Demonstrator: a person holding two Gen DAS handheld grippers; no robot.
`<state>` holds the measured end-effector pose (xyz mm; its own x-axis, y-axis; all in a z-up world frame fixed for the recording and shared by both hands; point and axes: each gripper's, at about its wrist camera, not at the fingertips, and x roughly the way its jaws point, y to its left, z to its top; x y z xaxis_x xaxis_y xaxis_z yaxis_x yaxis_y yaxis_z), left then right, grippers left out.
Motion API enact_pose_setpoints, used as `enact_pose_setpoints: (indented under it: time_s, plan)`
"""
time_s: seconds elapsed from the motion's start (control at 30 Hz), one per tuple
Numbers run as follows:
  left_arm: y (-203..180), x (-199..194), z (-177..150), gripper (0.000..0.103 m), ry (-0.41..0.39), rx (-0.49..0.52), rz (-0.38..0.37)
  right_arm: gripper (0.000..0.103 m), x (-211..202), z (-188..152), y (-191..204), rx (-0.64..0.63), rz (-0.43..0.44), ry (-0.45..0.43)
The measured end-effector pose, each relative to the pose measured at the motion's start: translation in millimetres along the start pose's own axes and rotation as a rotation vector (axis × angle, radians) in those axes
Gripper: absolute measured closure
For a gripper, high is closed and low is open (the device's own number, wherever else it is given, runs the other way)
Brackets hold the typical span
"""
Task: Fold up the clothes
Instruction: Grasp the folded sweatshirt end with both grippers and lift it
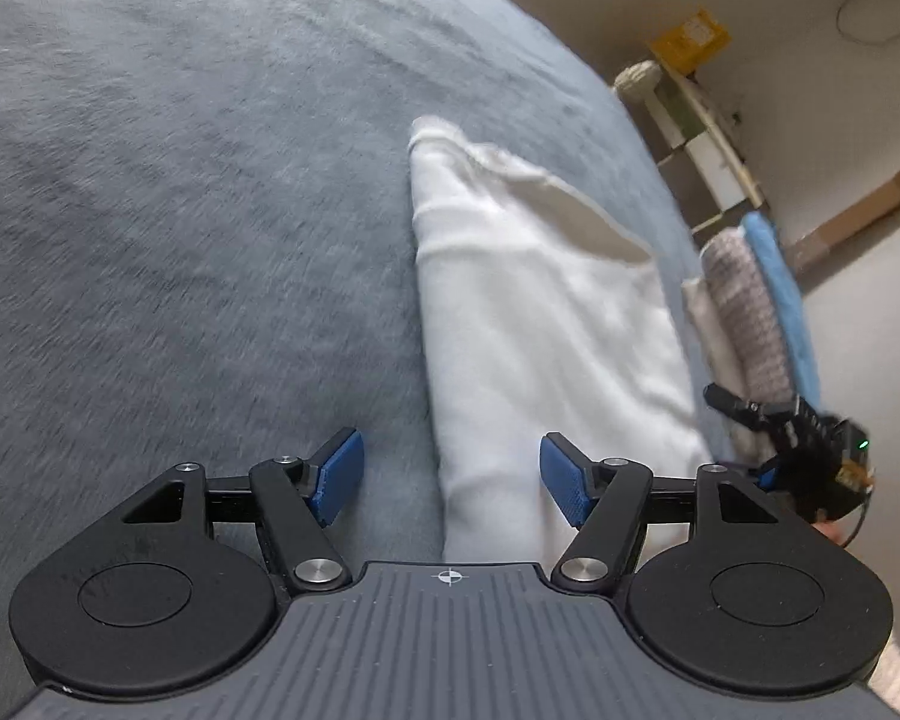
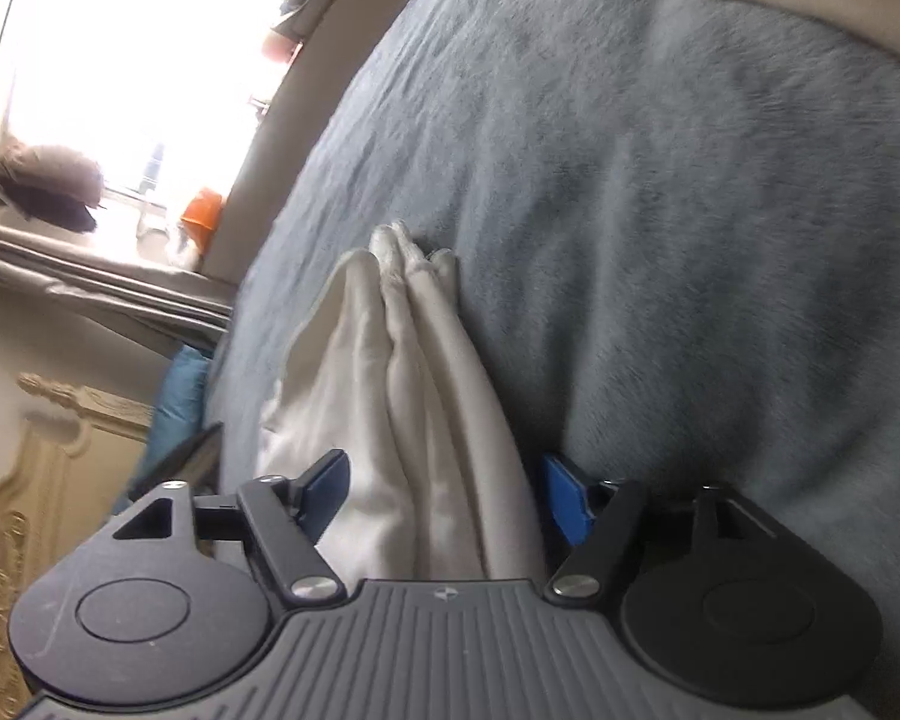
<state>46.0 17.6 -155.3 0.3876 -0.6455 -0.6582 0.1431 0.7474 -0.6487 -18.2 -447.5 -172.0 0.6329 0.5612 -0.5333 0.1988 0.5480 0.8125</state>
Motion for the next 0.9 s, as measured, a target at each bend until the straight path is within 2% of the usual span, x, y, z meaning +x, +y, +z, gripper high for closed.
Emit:
enact_pose_setpoints:
  time_s: [0.07, 0.13, 0.33, 0.37, 0.4, 0.47, 0.5, 0.57, 0.6, 0.63, 0.73, 0.9]
  plan:
    - [2.4, 10.1, 10.4, 0.037, 0.004, -0.017, -0.029, 0.01, 11.8, 9.2, 5.4, -0.021, 0.021, 0.024]
    - [5.0, 21.2, 20.2, 0.037, 0.008, -0.04, -0.066, 0.003, 25.0, 15.1, 15.3, -0.059, 0.025, 0.045]
    - [2.9, 50.1, 45.9, 0.041, 0.001, -0.03, -0.128, 0.006, 67.1, 30.2, 42.9, -0.164, 0.036, 0.089]
    - [1.4, 54.9, 48.7, 0.043, 0.002, -0.023, -0.128, 0.011, 72.7, 32.4, 46.3, -0.181, 0.031, 0.095]
    - [-0.6, 58.7, 51.2, 0.05, 0.001, -0.015, -0.124, 0.016, 77.6, 34.2, 49.5, -0.198, 0.022, 0.101]
    - [-6.2, 63.0, 53.4, 0.058, 0.002, 0.011, -0.1, 0.039, 85.7, 37.1, 55.7, -0.229, -0.003, 0.116]
    - [-9.1, 62.8, 52.9, 0.063, -0.001, 0.021, -0.089, 0.044, 87.5, 37.4, 58.9, -0.248, -0.022, 0.123]
    - [-15.9, 57.4, 50.1, 0.072, -0.021, 0.038, -0.072, 0.072, 86.5, 35.6, 67.0, -0.301, -0.054, 0.12]
    - [-19.8, 53.1, 48.4, 0.078, -0.035, 0.043, -0.073, 0.077, 82.7, 32.8, 69.5, -0.323, -0.062, 0.11]
    - [-25.9, 48.9, 47.0, 0.083, -0.046, 0.054, -0.077, 0.081, 76.0, 28.6, 73.2, -0.347, -0.065, 0.091]
    - [-49.8, 35.5, 42.7, 0.086, -0.073, 0.097, -0.103, 0.083, 51.7, 13.6, 87.9, -0.421, -0.074, 0.024]
    - [-106.4, 1.8, 37.5, 0.087, -0.089, 0.186, -0.227, 0.084, -9.2, -6.1, 117.2, -0.461, -0.066, -0.12]
